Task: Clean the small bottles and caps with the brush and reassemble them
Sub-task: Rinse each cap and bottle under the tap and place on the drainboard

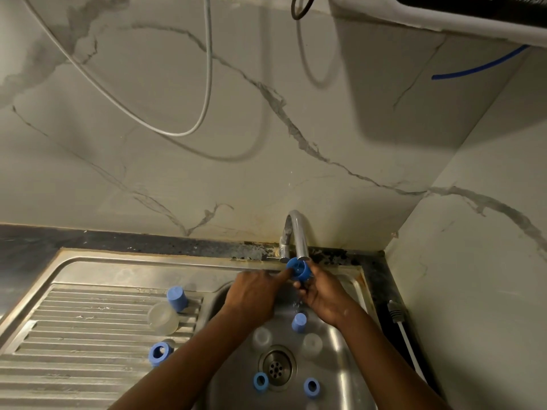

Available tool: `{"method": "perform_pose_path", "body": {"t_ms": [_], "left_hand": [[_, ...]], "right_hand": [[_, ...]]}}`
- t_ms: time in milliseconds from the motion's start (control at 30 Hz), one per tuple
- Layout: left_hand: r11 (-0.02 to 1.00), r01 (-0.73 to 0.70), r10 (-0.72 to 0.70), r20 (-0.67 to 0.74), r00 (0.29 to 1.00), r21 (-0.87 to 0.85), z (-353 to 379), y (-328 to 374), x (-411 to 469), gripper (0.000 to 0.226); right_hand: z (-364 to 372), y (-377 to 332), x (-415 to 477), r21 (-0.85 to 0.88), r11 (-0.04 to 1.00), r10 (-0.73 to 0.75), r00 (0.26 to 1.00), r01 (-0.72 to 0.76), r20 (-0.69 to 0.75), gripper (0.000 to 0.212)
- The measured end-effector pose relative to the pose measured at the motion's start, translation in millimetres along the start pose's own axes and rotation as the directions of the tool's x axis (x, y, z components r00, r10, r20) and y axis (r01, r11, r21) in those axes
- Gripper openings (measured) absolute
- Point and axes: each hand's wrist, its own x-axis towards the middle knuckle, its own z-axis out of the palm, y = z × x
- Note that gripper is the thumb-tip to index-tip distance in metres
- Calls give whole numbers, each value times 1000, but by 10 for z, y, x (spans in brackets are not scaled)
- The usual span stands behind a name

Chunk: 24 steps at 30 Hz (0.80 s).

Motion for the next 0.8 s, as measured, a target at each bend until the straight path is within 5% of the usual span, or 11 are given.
{"method": "perform_pose_path", "body": {"t_ms": [100, 167, 200, 267, 367, 467, 567, 667, 800], "left_hand": [[999, 23, -23, -17, 1000, -45, 70, 26, 9, 92], [937, 37, -26, 36, 999, -347, 109, 69, 24, 84], [811, 45, 2, 80, 997, -583, 131, 92, 38, 74], [334, 168, 36, 191, 981, -927, 122, 125, 38, 57], [-278, 334, 63, 330, 942, -900, 80, 152, 19, 56], [-551, 318, 81, 330, 941, -772, 44, 153, 6, 54], [-584, 281, 11, 338, 941, -762, 5, 152, -15, 41], [-442, 290, -138, 384, 913, -849, 26, 147, -8, 27], [-323, 259, -289, 356, 889, -910, 87, 87, -74, 23]], "right_hand": [[50, -36, -8, -20, 998, -58, 998, 59, 31, 34], [61, -40, -5, -32, 996, -81, 995, 83, 56, 33], [59, -36, -12, -38, 996, -79, 995, 81, 61, 32], [40, -17, -34, -33, 996, -79, 994, 82, 71, 32], [-6, 6, -63, -17, 993, -111, 990, 113, 92, 32], [-51, -15, -48, -39, 981, -185, 980, 188, 76, 40], [-44, -24, -57, -239, 931, -271, 961, 276, 52, 37], [13, -48, -130, -540, 766, -398, 917, 349, 29, 31], [83, -118, -191, -663, 648, -502, 865, 376, 0, 38]]}}
